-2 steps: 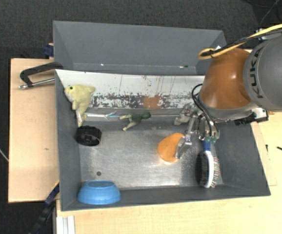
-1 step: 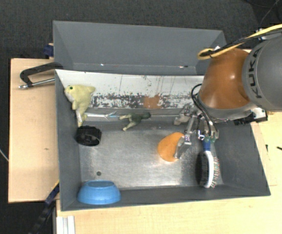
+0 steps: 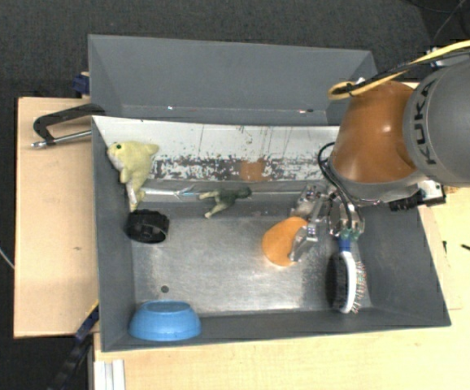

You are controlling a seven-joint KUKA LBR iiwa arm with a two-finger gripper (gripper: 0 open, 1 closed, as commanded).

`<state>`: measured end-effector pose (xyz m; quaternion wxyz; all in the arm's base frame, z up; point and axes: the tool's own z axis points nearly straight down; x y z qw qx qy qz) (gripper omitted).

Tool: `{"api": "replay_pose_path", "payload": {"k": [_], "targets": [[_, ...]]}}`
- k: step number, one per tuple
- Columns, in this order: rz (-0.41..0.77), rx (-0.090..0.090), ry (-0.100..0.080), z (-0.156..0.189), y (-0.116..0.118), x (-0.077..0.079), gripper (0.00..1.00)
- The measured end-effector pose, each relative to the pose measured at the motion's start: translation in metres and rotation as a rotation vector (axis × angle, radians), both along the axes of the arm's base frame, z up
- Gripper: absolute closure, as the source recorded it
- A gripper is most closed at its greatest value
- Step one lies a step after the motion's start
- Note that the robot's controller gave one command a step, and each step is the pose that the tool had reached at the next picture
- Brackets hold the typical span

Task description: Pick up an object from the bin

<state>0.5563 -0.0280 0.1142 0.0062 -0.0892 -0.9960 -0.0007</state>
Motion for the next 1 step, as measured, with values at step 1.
{"api": "replay_pose_path", "payload": {"k": [1], "targets": [[-0.049, -0.002, -0.028, 0.1142, -0.0087, 0.0054, 1.00]]}}
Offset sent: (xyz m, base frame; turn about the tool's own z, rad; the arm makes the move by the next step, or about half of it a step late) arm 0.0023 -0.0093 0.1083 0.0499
